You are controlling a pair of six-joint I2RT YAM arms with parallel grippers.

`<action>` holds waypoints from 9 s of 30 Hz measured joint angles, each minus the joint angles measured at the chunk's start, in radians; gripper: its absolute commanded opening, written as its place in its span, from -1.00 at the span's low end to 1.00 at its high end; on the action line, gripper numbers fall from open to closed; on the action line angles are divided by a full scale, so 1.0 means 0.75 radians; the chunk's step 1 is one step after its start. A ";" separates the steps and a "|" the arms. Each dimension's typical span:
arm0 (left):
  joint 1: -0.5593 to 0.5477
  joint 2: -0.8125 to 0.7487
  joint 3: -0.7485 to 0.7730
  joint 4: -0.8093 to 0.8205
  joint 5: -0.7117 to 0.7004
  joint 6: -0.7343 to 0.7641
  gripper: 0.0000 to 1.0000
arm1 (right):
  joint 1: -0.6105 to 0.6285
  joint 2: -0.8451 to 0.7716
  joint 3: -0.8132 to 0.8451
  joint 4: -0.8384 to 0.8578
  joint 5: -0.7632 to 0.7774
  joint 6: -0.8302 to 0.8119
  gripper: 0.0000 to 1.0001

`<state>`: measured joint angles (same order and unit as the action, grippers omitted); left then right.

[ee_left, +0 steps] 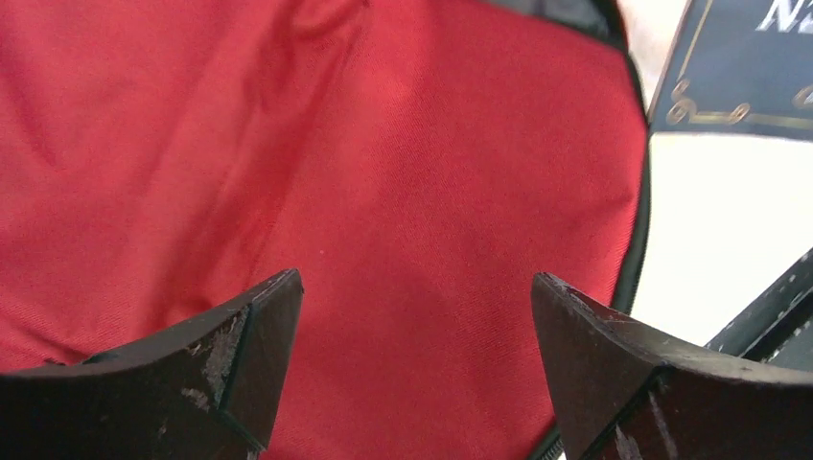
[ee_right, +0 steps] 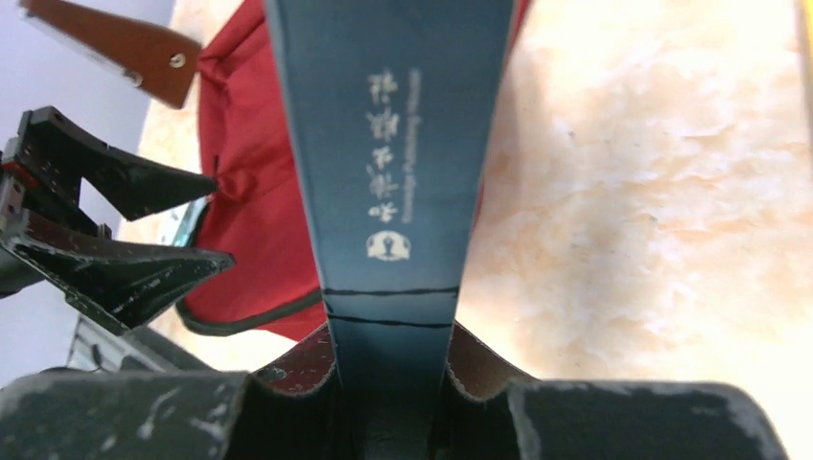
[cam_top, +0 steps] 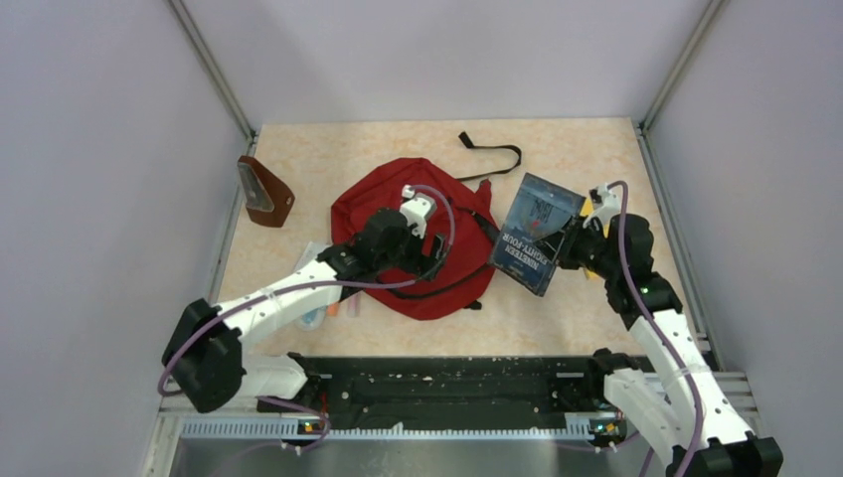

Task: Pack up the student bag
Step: Place the book in the student bag, then adjust the book at the center of the board.

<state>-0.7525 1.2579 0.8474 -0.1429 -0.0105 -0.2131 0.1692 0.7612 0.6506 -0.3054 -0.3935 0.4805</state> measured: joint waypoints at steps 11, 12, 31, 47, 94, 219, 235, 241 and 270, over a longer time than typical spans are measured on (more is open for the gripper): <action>-0.009 0.260 0.001 0.019 0.185 0.105 0.87 | 0.000 -0.114 0.001 -0.168 0.314 -0.059 -1.00; -0.015 0.270 0.002 0.027 0.198 0.111 0.87 | 0.000 -0.113 0.001 -0.180 0.328 -0.063 -1.00; -0.216 0.301 0.048 0.081 0.057 0.124 0.71 | 0.000 -0.113 0.001 -0.233 0.364 -0.071 -1.00; -0.390 0.374 0.137 0.004 -0.282 0.138 0.49 | 0.000 -0.117 0.001 -0.234 0.358 -0.069 -1.00; -0.006 0.124 0.700 -0.462 -0.318 0.202 -1.00 | 0.507 0.111 -0.053 0.273 0.095 0.471 -1.00; 0.064 -0.034 0.497 -0.278 -0.074 0.179 -1.00 | 0.853 1.248 0.274 0.880 0.898 0.299 0.56; 0.072 -0.033 0.497 -0.279 -0.105 0.178 -1.00 | 0.366 0.420 0.023 0.305 0.839 -0.054 0.94; 0.078 -0.031 0.497 -0.279 -0.105 0.178 -1.00 | 0.028 0.489 0.023 0.311 0.709 -0.063 0.95; 0.094 -0.004 0.497 -0.279 -0.070 0.158 -1.00 | -0.631 1.301 0.500 0.242 0.530 -0.240 0.87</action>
<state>-0.6823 1.2549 1.2205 -0.3519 -0.0628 -0.0948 -0.3042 1.7367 1.0260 -0.1242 0.0040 0.3008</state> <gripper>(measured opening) 0.013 0.947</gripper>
